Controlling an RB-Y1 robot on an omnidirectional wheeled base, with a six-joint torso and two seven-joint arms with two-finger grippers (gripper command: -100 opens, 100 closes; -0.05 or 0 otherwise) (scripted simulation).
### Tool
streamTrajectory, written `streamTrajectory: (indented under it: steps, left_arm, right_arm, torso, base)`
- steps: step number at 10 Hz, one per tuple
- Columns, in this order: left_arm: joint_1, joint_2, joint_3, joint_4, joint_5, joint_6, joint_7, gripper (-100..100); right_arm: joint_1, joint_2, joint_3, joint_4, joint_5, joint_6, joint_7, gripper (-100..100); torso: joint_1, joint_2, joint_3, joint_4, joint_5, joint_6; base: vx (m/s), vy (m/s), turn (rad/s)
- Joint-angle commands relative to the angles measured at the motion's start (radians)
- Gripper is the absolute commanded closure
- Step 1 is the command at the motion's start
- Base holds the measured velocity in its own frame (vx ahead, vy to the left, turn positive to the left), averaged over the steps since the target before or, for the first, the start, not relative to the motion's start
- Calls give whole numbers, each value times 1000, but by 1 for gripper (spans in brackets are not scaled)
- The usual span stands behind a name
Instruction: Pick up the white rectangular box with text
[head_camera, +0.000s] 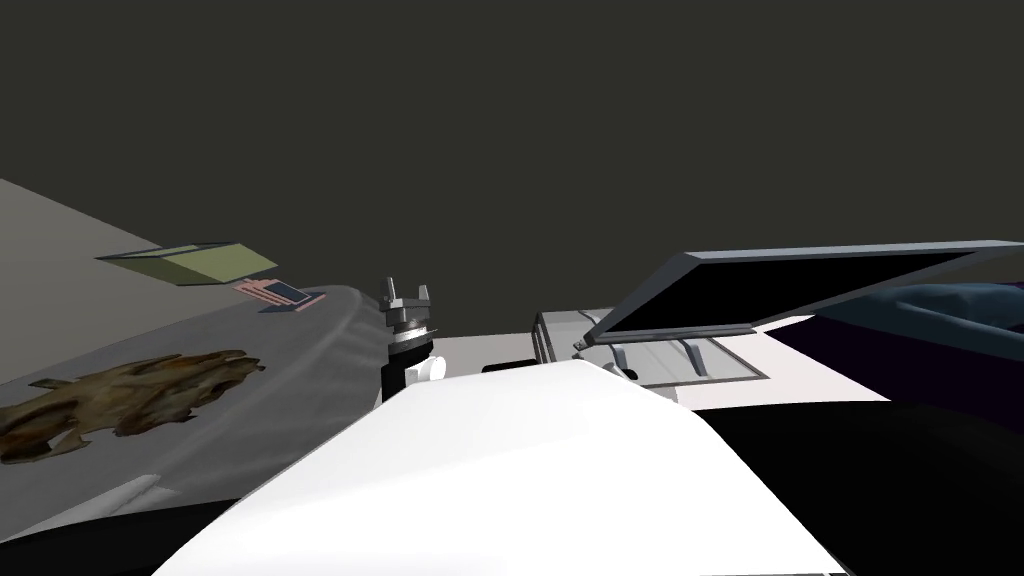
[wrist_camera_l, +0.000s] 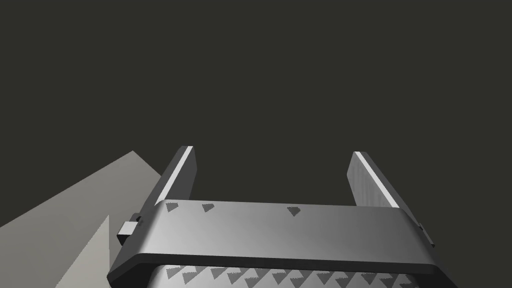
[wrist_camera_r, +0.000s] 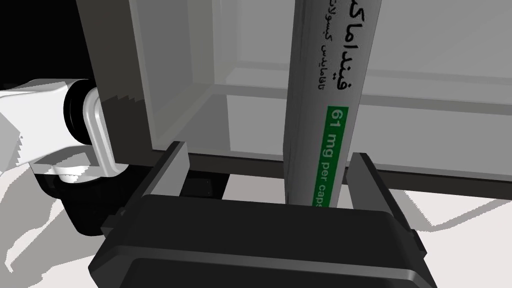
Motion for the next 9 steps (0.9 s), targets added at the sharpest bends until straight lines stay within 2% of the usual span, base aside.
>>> streamTrajectory:
  steps: [1, 5, 6, 7, 9]
  left_arm:
    - [0, 0, 0, 0, 0, 0, 0, 0]
    - [0, 0, 0, 0, 0, 0, 0, 0]
    - [0, 0, 0, 0, 0, 0, 0, 0]
    - [0, 0, 0, 0, 0, 0, 0, 0]
    - [0, 0, 0, 0, 0, 0, 0, 0]
  right_arm:
    - [0, 0, 0, 0, 0, 0, 0, 100]
    - [0, 0, 0, 0, 0, 0, 0, 100]
    - [0, 0, 0, 0, 0, 0, 0, 0]
    - [-11, -19, 4, 19, -11, 3, -9, 100]
    - [-19, -46, 17, 17, -20, 23, -49, 100]
  torso:
    - [0, 0, 0, 0, 0, 0]
    - [0, 1, 1, 0, 0, 0]
    - [0, 1, 1, 0, 0, 0]
    - [0, 1, 1, 0, 0, 0]
    - [-1, 3, 2, 1, 0, -1]
  base:
    - [0, 0, 0]
    - [0, 2, 1]
    - [0, 0, 0]
    - [4, -23, 142]
    - [-48, -9, 204]
